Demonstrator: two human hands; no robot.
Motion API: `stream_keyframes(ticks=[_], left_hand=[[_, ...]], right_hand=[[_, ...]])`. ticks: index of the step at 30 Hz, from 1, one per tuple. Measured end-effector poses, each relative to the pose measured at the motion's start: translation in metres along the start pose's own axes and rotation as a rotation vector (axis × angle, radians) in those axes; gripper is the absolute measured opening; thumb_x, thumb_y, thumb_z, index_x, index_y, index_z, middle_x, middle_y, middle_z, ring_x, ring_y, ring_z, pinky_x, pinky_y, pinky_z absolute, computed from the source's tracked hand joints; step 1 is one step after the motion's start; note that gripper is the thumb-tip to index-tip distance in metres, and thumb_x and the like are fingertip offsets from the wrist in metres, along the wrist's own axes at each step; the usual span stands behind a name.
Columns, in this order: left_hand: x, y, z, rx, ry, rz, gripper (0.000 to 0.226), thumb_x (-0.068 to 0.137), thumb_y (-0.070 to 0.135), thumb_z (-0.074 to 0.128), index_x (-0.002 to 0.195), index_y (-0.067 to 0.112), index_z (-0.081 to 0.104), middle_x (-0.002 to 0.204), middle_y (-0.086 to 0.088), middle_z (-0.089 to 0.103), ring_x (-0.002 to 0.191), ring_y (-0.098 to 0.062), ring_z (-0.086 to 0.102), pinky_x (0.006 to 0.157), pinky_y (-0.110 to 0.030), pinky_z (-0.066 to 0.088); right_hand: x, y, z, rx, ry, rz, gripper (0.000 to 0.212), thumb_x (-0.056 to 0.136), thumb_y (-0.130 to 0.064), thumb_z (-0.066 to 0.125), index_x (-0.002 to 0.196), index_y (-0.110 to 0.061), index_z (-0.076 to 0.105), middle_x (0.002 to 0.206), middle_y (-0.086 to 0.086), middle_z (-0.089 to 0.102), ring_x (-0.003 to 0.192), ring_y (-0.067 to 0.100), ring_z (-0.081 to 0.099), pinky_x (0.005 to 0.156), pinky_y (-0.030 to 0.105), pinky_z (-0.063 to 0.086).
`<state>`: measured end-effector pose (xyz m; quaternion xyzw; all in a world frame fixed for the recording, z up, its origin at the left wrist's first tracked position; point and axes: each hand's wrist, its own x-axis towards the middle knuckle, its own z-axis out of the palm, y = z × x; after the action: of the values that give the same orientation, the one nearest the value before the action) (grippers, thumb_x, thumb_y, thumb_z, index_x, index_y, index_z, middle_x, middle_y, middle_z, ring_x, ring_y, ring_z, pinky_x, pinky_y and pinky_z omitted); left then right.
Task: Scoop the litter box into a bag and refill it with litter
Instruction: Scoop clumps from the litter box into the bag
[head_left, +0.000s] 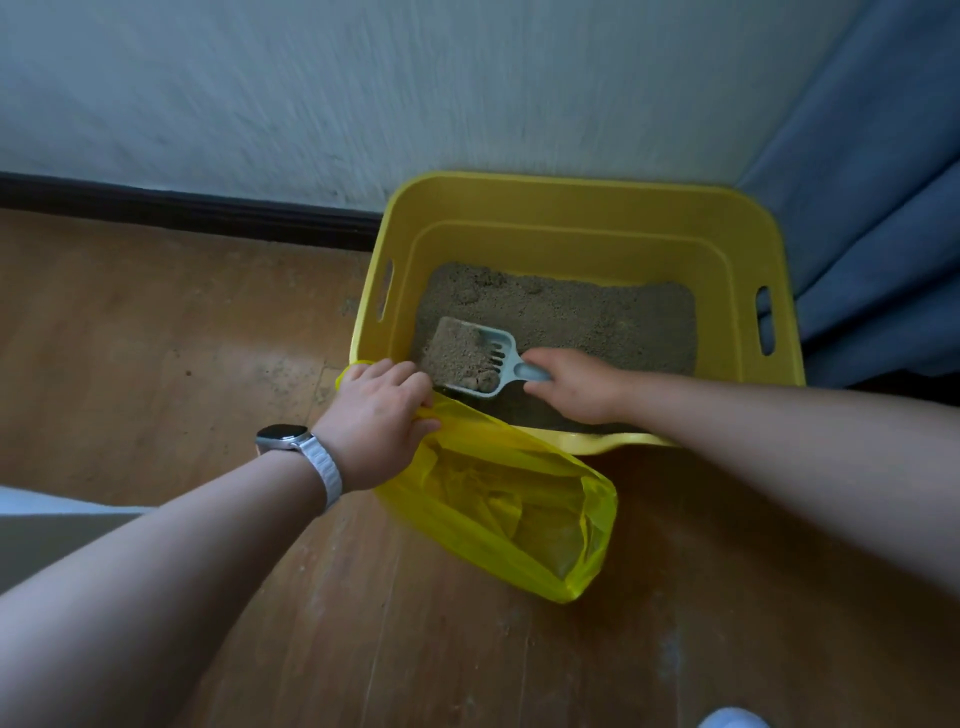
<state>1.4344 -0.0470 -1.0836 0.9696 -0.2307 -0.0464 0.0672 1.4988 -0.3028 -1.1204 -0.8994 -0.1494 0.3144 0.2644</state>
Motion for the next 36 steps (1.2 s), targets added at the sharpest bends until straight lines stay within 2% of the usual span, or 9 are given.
stream_keyframes(ticks=[3, 5, 7, 11, 15, 18, 23, 30, 36], left_hand=[[-0.001, 0.002, -0.003, -0.019, 0.008, 0.01, 0.023, 0.077, 0.037, 0.068, 0.082, 0.017, 0.058, 0.08, -0.001, 0.058, 0.077, -0.03, 0.057, 0.07, -0.041, 0.045], [-0.002, 0.001, -0.004, -0.035, 0.002, 0.011, 0.024, 0.077, 0.041, 0.063, 0.083, 0.017, 0.06, 0.08, -0.001, 0.059, 0.076, -0.03, 0.057, 0.071, -0.04, 0.045], [-0.002, -0.001, -0.007, -0.056, -0.004, 0.014, 0.023, 0.081, 0.04, 0.066, 0.085, 0.017, 0.063, 0.081, -0.001, 0.06, 0.079, -0.029, 0.058, 0.073, -0.04, 0.045], [-0.001, -0.003, -0.014, -0.084, -0.016, 0.027, 0.023, 0.08, 0.035, 0.075, 0.089, 0.015, 0.069, 0.086, -0.002, 0.064, 0.082, -0.028, 0.059, 0.075, -0.037, 0.046], [-0.007, -0.002, -0.02, -0.097, 0.035, 0.074, 0.019, 0.08, 0.028, 0.077, 0.087, 0.012, 0.069, 0.081, -0.004, 0.066, 0.078, -0.03, 0.063, 0.07, -0.036, 0.049], [-0.012, -0.004, -0.025, -0.096, 0.051, 0.104, 0.016, 0.085, 0.027, 0.071, 0.093, 0.013, 0.07, 0.087, -0.004, 0.069, 0.082, -0.03, 0.064, 0.073, -0.037, 0.051], [-0.021, -0.005, -0.026, -0.095, 0.091, 0.095, 0.02, 0.091, 0.027, 0.064, 0.104, 0.014, 0.072, 0.096, -0.005, 0.072, 0.091, -0.03, 0.065, 0.081, -0.038, 0.051], [-0.02, -0.002, -0.022, -0.119, 0.109, 0.056, 0.016, 0.09, 0.025, 0.065, 0.098, 0.014, 0.073, 0.093, -0.006, 0.072, 0.089, -0.031, 0.064, 0.08, -0.039, 0.051], [-0.019, -0.003, -0.019, -0.134, 0.098, 0.033, 0.014, 0.088, 0.024, 0.068, 0.097, 0.014, 0.073, 0.091, -0.006, 0.071, 0.087, -0.032, 0.063, 0.079, -0.04, 0.051]], right_hand=[[-0.017, 0.005, -0.01, 0.073, 0.109, 0.047, 0.023, 0.099, -0.024, 0.052, 0.118, -0.012, 0.055, 0.087, 0.001, 0.056, 0.072, 0.017, 0.052, 0.054, 0.027, 0.034], [-0.03, 0.007, -0.019, 0.069, 0.146, 0.06, 0.021, 0.099, -0.024, 0.052, 0.117, -0.013, 0.055, 0.09, 0.005, 0.058, 0.072, 0.017, 0.052, 0.056, 0.027, 0.035], [-0.043, 0.009, -0.027, 0.049, 0.167, 0.06, 0.023, 0.099, -0.024, 0.053, 0.119, -0.014, 0.056, 0.092, 0.005, 0.06, 0.073, 0.016, 0.052, 0.057, 0.027, 0.036], [-0.065, 0.012, -0.04, 0.035, 0.232, 0.12, 0.027, 0.099, -0.025, 0.052, 0.124, -0.016, 0.056, 0.101, 0.008, 0.063, 0.084, 0.023, 0.059, 0.07, 0.033, 0.045], [-0.075, 0.009, -0.039, 0.021, 0.243, 0.116, 0.028, 0.099, -0.026, 0.052, 0.125, -0.016, 0.056, 0.092, 0.001, 0.061, 0.077, 0.016, 0.057, 0.064, 0.03, 0.042], [-0.078, 0.008, -0.036, 0.011, 0.229, 0.125, 0.027, 0.099, -0.026, 0.052, 0.125, -0.018, 0.056, 0.086, -0.001, 0.06, 0.069, 0.014, 0.054, 0.056, 0.028, 0.038], [-0.081, 0.007, -0.04, 0.046, 0.237, 0.145, 0.024, 0.098, -0.026, 0.054, 0.12, -0.018, 0.06, 0.09, 0.007, 0.064, 0.071, 0.017, 0.055, 0.062, 0.031, 0.042], [-0.086, 0.004, -0.043, -0.034, 0.245, 0.127, 0.031, 0.099, -0.027, 0.053, 0.127, -0.015, 0.056, 0.095, 0.002, 0.063, 0.075, 0.016, 0.057, 0.061, 0.029, 0.041], [-0.085, 0.004, -0.033, 0.021, 0.252, 0.109, 0.025, 0.098, -0.028, 0.053, 0.119, -0.016, 0.059, 0.083, -0.001, 0.059, 0.067, 0.015, 0.054, 0.058, 0.031, 0.04]])
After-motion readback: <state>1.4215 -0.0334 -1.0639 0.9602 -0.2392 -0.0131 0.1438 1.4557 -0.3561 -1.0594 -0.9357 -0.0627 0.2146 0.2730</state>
